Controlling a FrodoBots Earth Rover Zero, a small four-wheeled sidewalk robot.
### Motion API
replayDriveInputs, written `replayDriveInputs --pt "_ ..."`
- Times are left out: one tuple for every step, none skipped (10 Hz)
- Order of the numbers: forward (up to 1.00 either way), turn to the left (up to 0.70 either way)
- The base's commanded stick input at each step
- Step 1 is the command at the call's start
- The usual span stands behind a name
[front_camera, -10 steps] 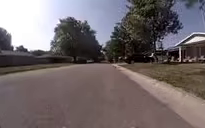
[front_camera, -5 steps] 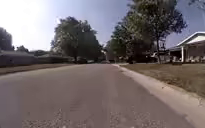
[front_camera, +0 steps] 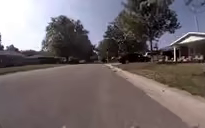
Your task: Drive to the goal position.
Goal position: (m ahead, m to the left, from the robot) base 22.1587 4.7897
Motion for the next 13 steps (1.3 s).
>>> replayDriveInputs --pt "0.66 0.03" --pt "0.61 0.03" --pt "0.61 0.03" --pt "0.61 0.03" --pt "0.61 0.03" --pt "0.61 0.03" --pt "0.61 0.03" --pt "0.61 0.03" --pt "0.61 0.03" --pt "0.61 0.03" --pt "0.61 0.03" --pt "0.61 0.03" --pt "0.61 0.03"
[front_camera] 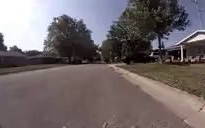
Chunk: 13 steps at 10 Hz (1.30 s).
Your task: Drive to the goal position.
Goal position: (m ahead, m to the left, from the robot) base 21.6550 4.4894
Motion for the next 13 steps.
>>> replayDriveInputs --pt "0.61 0.03" --pt "0.61 0.03" --pt "0.61 0.03" --pt "0.61 0.03" --pt "0.61 0.03" --pt "0.61 0.03" --pt "0.61 0.03" --pt "0.61 0.03" --pt "0.61 0.03" --pt "0.61 0.03" --pt "0.61 0.03" --pt "0.61 0.03" --pt "0.61 0.03"
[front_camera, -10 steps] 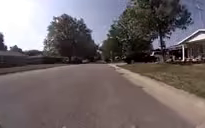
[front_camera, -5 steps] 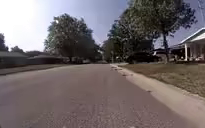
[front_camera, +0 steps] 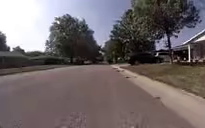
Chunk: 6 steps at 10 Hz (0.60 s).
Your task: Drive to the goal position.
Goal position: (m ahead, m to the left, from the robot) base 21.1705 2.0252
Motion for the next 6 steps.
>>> replayDriveInputs --pt "0.61 0.03" --pt "0.61 0.03" --pt "0.61 0.03" --pt "0.61 0.03" --pt "0.61 0.03" --pt "0.61 0.03"
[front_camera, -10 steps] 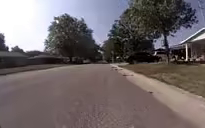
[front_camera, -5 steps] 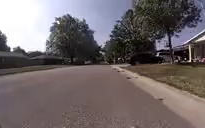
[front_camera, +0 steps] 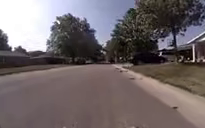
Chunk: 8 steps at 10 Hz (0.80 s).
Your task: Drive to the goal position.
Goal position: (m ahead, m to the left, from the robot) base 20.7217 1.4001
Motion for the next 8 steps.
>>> replayDriveInputs --pt "0.62 0.03" --pt "0.62 0.03" --pt "0.62 0.03" --pt "0.62 0.03" --pt "0.62 0.03" --pt "0.62 0.03" --pt "0.62 0.03" --pt "0.62 0.03"
